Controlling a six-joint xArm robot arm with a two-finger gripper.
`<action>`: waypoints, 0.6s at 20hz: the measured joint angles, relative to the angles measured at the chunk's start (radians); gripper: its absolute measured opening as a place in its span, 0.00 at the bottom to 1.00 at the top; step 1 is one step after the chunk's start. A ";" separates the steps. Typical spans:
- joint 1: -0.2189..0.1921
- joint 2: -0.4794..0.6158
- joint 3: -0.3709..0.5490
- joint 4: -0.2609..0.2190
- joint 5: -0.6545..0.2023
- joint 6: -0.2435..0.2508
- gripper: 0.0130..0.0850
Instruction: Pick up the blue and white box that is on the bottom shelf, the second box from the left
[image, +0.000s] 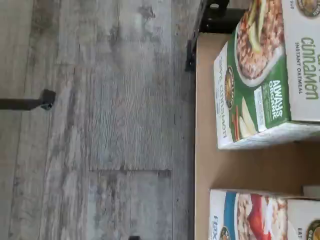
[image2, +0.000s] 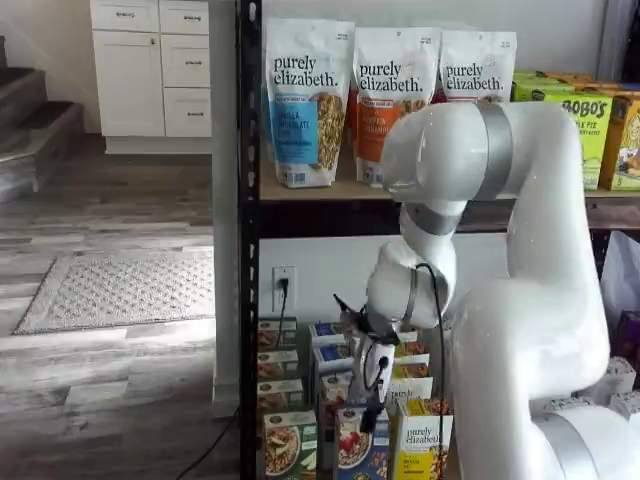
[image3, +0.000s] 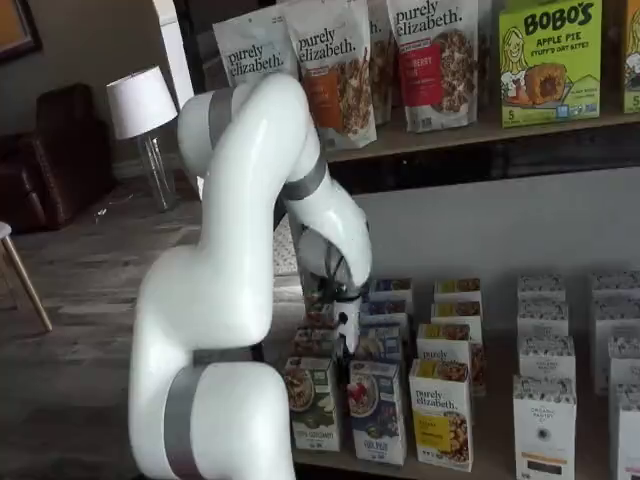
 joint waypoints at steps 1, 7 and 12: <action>0.000 0.003 -0.005 -0.024 0.004 0.021 1.00; 0.001 0.027 -0.033 -0.037 -0.004 0.034 1.00; 0.003 0.046 -0.044 -0.009 -0.036 0.011 1.00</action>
